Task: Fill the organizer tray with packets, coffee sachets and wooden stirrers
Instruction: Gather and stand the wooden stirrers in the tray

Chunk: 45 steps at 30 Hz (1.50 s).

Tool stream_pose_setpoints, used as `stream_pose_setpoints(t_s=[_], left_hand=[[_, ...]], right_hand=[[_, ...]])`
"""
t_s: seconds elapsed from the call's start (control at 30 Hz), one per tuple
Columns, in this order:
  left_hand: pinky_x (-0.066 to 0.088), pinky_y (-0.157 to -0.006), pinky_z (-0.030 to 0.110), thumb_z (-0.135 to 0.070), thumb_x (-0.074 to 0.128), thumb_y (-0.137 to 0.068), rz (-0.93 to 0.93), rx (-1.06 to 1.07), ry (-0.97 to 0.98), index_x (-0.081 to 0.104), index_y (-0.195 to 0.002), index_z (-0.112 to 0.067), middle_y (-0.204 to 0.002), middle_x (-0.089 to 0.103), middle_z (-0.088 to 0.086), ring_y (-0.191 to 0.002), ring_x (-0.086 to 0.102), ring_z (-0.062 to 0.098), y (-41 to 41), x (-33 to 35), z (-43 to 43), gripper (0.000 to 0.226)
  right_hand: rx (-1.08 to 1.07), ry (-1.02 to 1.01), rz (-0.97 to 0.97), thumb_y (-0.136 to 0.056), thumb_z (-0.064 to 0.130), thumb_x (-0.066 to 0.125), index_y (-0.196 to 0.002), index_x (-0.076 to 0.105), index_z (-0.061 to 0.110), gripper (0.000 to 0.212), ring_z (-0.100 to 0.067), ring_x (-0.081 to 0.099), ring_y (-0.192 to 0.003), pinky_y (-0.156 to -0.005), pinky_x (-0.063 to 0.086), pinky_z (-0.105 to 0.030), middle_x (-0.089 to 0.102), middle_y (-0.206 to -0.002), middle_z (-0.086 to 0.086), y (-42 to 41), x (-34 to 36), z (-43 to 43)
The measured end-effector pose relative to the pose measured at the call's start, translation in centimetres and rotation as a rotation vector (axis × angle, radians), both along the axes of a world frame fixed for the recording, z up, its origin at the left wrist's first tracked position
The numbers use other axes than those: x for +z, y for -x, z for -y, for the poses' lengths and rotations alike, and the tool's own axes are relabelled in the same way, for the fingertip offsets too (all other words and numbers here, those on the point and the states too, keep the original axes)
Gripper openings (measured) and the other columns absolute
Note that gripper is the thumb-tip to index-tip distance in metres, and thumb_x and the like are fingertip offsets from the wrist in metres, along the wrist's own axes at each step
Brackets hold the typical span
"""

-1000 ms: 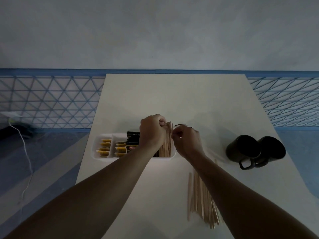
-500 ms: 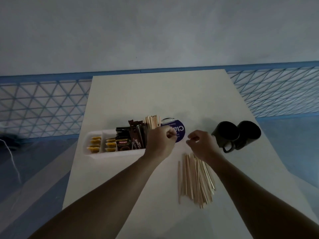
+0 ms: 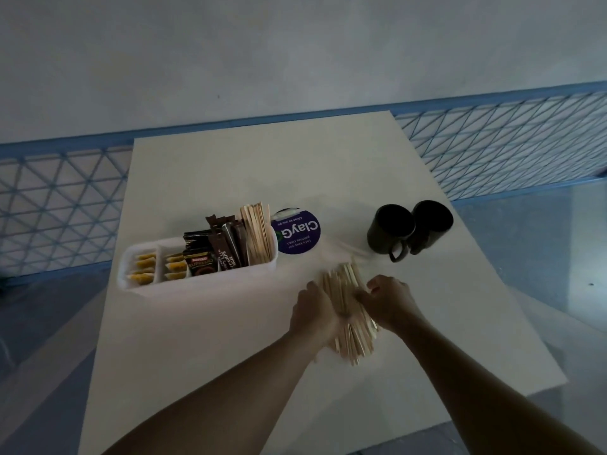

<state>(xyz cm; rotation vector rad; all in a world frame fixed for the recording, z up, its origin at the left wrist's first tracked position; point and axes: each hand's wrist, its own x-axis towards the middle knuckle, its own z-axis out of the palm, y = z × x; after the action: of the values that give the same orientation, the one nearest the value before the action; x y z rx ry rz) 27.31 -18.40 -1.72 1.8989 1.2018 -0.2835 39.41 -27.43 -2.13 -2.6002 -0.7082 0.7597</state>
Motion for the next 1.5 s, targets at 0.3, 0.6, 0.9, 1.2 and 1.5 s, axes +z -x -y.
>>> stream_pose_setpoints(t_s=[0.3,0.6,0.9,1.2,1.5], left_hand=[[0.049,-0.09,0.034,-0.031,0.072,-0.084,0.012,0.03,-0.166,0.043,-0.132,-0.009,-0.127,0.055,0.011,-0.113,0.058,0.028,0.0,-1.2,1.8,0.061],[0.052,-0.093,0.036,-0.025,0.059,-0.094,0.016,0.057,-0.194,0.051,-0.127,-0.01,-0.122,0.06,0.009,-0.109,0.062,0.027,-0.2,-1.6,1.3,0.037],[0.051,-0.085,0.034,-0.023,0.055,-0.095,-0.053,0.058,-0.239,0.054,-0.12,-0.011,-0.118,0.062,0.01,-0.104,0.063,0.028,-0.8,-1.9,0.7,0.028],[0.052,-0.084,0.034,-0.02,0.056,-0.094,-0.064,0.032,-0.251,0.057,-0.118,-0.01,-0.114,0.064,0.01,-0.103,0.064,0.027,-0.8,-1.8,0.3,0.026],[0.053,-0.088,0.031,-0.011,0.052,-0.095,-0.06,0.021,-0.215,0.061,-0.113,-0.005,-0.11,0.066,0.011,-0.103,0.065,0.027,-0.9,-1.2,-0.3,0.021]], right_hand=[[0.033,-0.057,-0.056,-0.08,0.031,0.075,-0.12,0.064,0.012,0.046,-0.02,0.061,-0.094,-0.069,0.051,-0.027,0.065,-0.111,-0.006,1.0,-0.6,0.8],[0.067,-0.083,-0.03,-0.084,0.02,0.07,-0.12,0.065,0.012,0.037,-0.018,0.06,-0.089,-0.067,0.046,-0.023,0.067,-0.106,-0.005,0.9,-1.1,0.4],[0.085,-0.091,-0.013,-0.087,0.026,0.06,-0.109,0.068,0.012,0.027,-0.017,0.06,-0.08,-0.058,0.044,-0.024,0.068,-0.095,-0.003,0.7,-1.2,0.1],[0.082,-0.101,0.029,-0.088,0.013,0.054,-0.099,0.071,0.01,0.02,-0.007,0.052,-0.063,-0.05,0.041,-0.018,0.06,-0.077,0.003,0.3,-1.2,0.1],[0.038,-0.063,0.021,-0.087,0.012,0.05,-0.077,0.068,0.009,0.021,-0.022,0.06,-0.062,-0.051,0.048,-0.028,0.064,-0.068,-0.006,0.2,-0.9,-0.4]])
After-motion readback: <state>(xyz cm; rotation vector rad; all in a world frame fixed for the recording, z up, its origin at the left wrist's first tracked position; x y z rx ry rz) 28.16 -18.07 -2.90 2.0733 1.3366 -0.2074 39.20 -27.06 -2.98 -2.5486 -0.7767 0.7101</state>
